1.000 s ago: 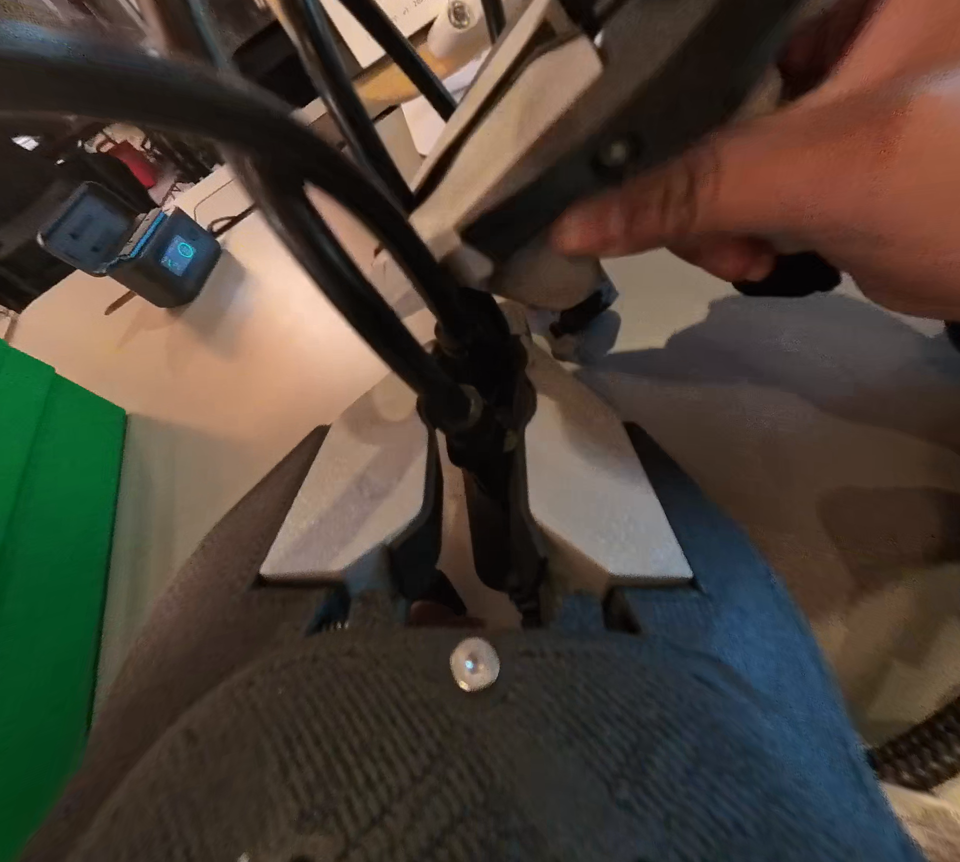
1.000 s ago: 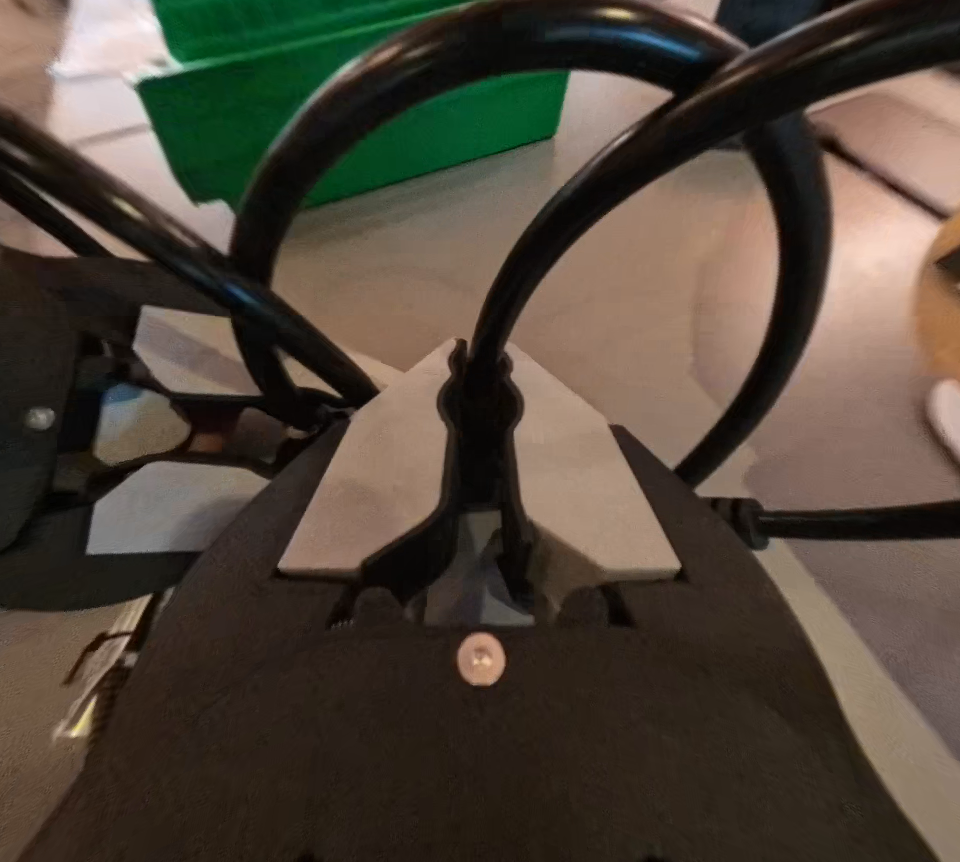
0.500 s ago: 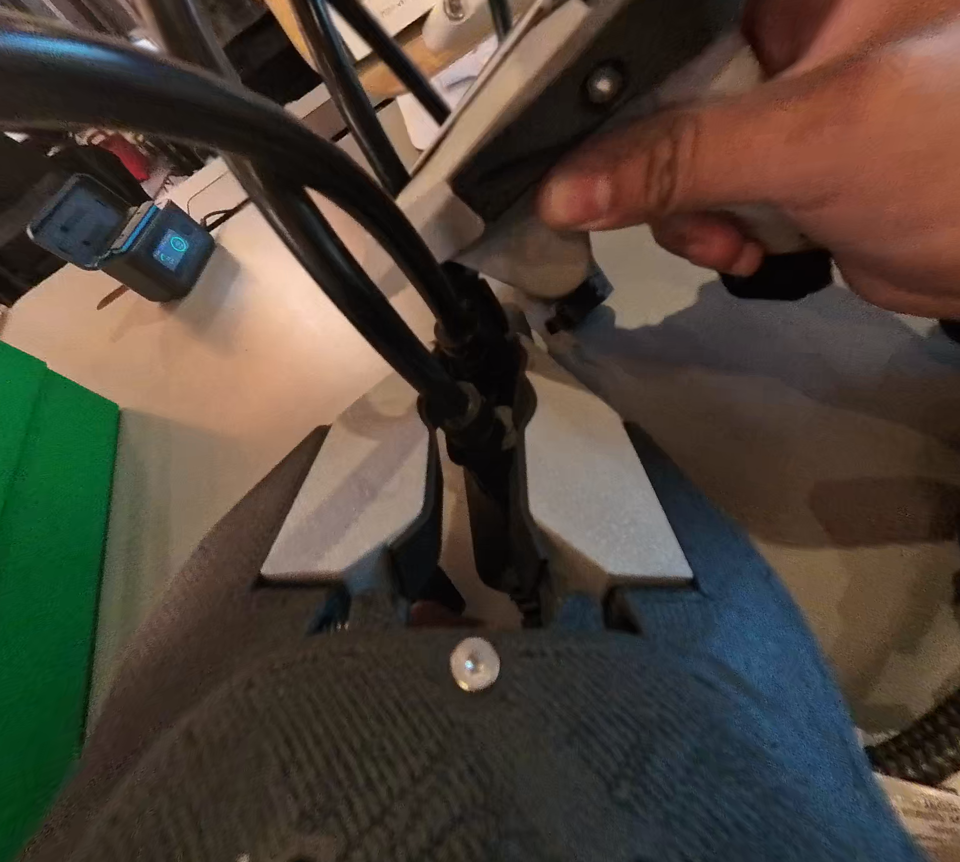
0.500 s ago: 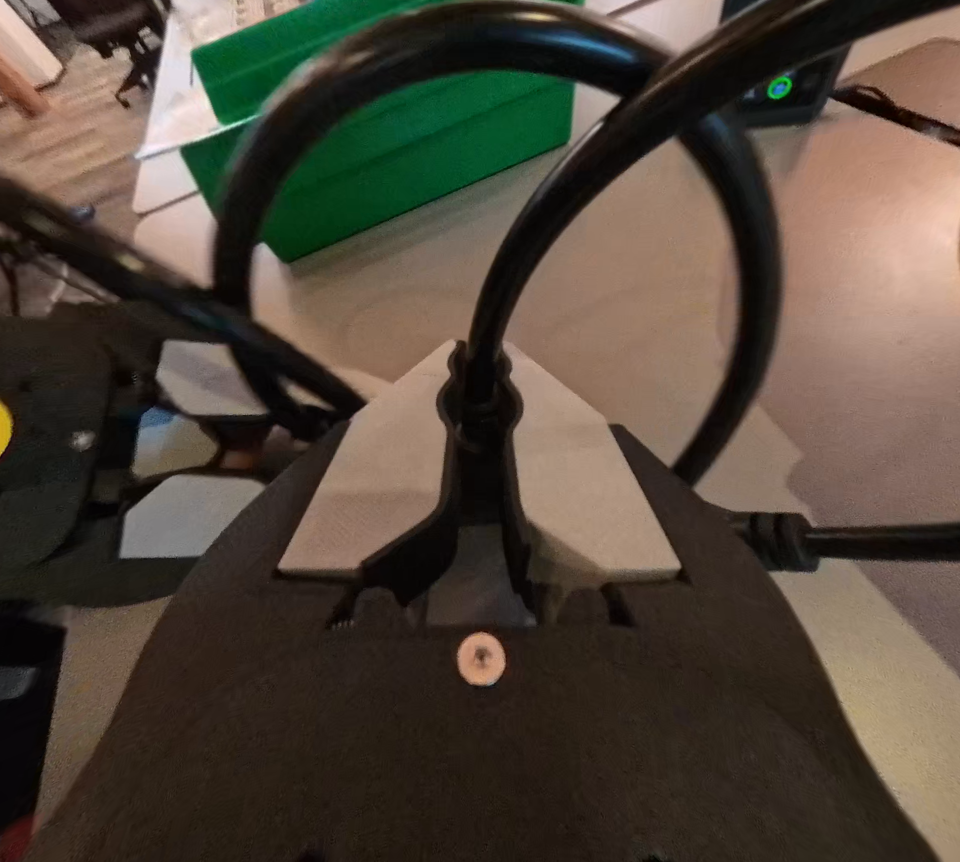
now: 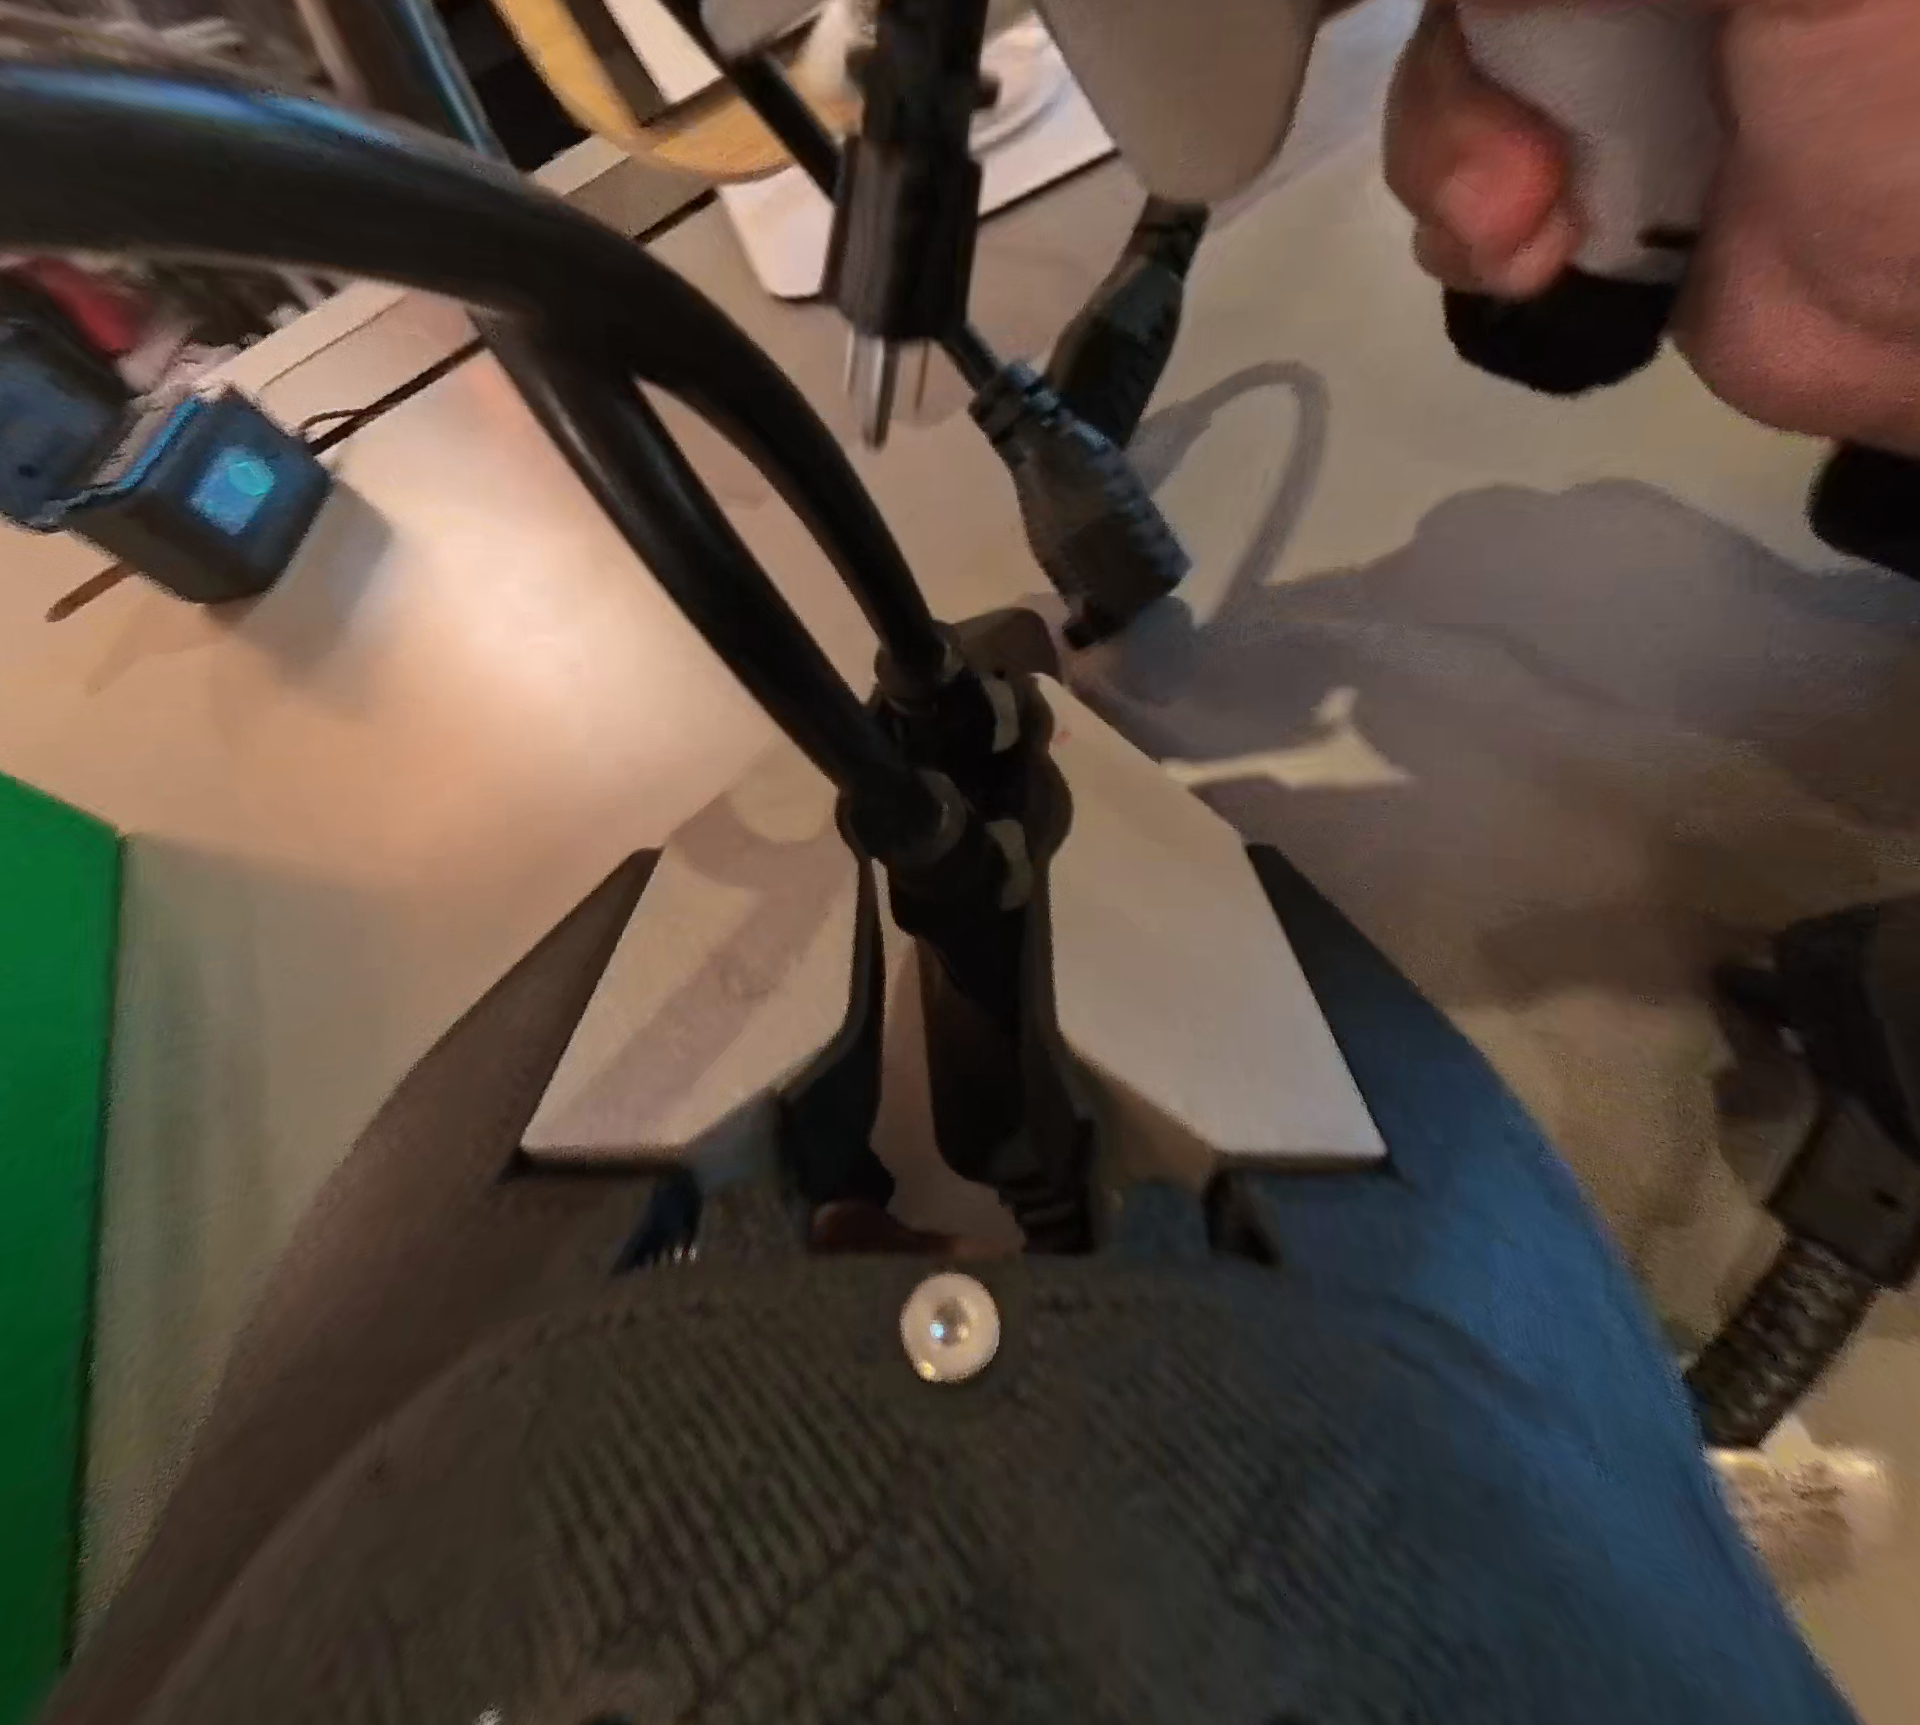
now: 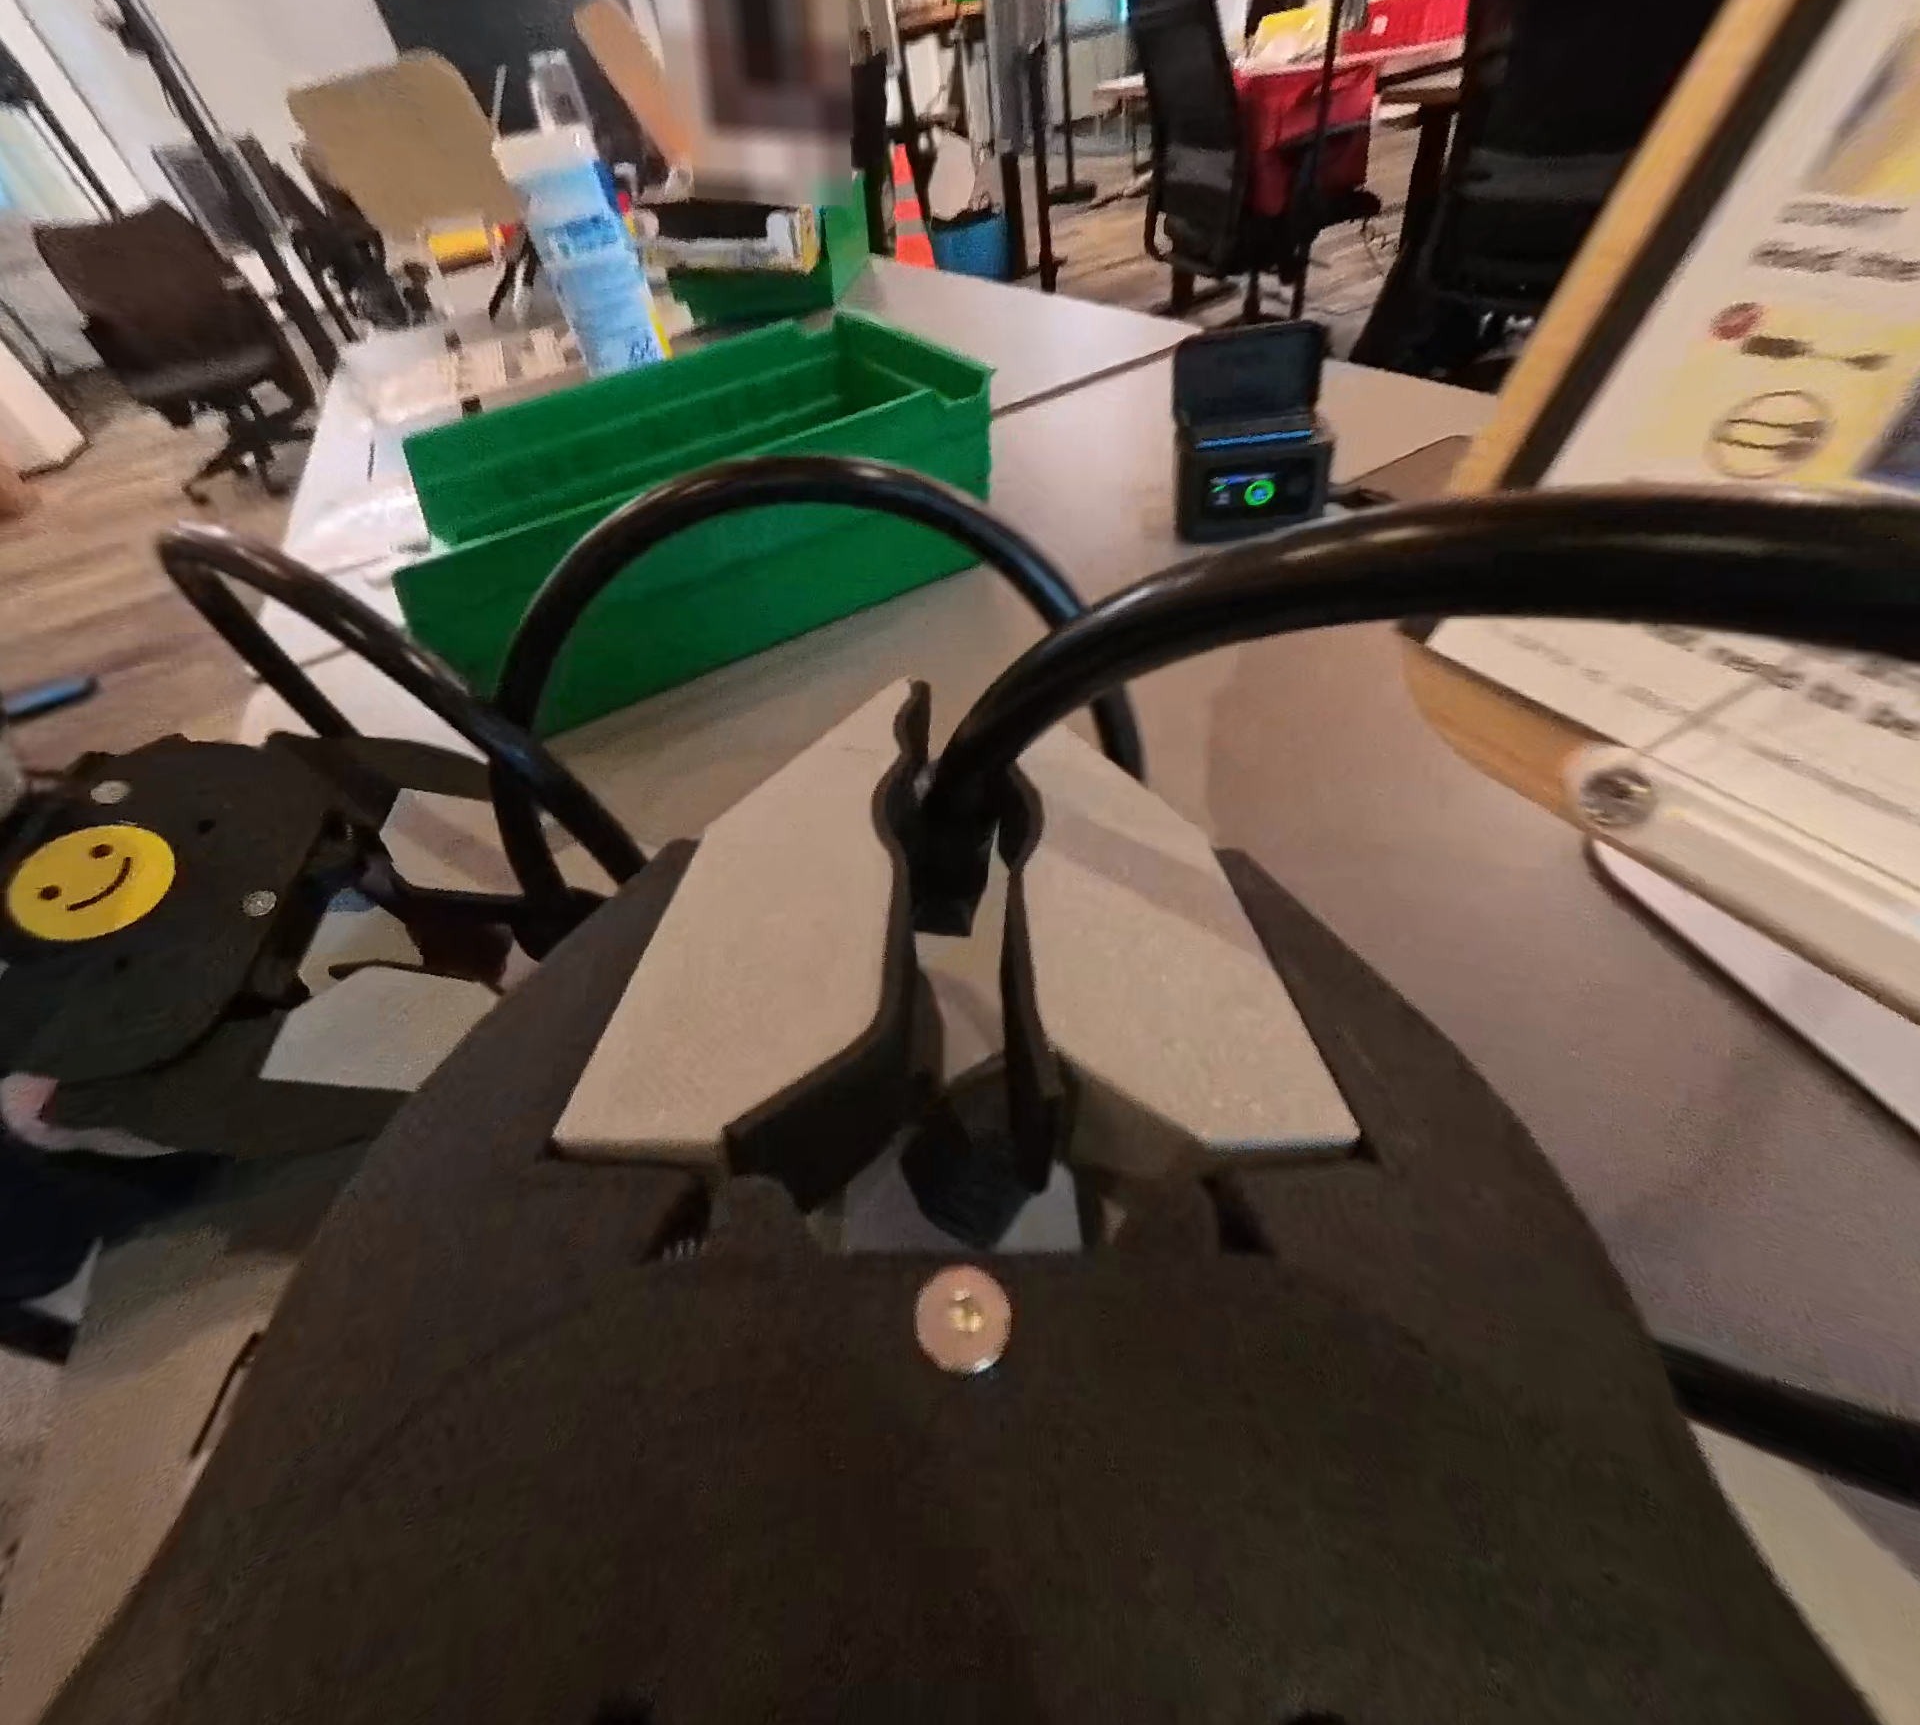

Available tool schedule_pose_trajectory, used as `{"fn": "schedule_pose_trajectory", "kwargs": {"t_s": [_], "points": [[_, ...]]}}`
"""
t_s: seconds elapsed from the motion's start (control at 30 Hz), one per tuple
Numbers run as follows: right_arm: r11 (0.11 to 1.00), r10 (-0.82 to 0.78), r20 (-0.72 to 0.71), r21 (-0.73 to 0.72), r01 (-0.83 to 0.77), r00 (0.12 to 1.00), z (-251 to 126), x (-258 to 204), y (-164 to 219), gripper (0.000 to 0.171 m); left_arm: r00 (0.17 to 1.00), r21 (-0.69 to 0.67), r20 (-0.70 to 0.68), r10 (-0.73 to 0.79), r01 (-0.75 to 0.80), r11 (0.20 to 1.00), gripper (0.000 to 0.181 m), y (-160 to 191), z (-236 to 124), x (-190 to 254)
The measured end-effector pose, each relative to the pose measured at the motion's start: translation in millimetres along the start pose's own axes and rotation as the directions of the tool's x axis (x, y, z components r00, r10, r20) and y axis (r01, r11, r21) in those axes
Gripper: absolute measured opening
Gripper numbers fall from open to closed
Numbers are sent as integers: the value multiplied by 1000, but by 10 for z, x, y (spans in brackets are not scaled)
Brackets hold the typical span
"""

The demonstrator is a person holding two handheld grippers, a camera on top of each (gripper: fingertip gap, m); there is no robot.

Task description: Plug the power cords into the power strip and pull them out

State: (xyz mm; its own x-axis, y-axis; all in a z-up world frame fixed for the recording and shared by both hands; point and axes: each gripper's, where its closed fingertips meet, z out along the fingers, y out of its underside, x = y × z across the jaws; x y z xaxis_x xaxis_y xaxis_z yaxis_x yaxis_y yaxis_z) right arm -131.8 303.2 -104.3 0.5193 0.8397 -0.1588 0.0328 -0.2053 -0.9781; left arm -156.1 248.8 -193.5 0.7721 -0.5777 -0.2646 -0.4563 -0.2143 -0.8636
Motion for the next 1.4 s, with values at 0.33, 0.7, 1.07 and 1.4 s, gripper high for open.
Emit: {"fn": "schedule_pose_trajectory", "kwargs": {"t_s": [0.33,0.7,1.07,1.4], "points": [[954,90,58,283,-103,994,-803,264,-624,13,993,45,-119,2,4,999,21,-39,-1,11],[996,62,268,39,-75,962,-1350,-344,-575,8,985,80,27,172,-173,982,27,-89,33,-27],[653,301,160,-753,-80,940,-1489,-228,778,35,969,102,98,226,-236,966,33,-118,3,-71],[615,185,-166,-749,-246,969,-1995,154,851,40,968,104,98,231,-241,965,33,-120,-2,-72]]}}
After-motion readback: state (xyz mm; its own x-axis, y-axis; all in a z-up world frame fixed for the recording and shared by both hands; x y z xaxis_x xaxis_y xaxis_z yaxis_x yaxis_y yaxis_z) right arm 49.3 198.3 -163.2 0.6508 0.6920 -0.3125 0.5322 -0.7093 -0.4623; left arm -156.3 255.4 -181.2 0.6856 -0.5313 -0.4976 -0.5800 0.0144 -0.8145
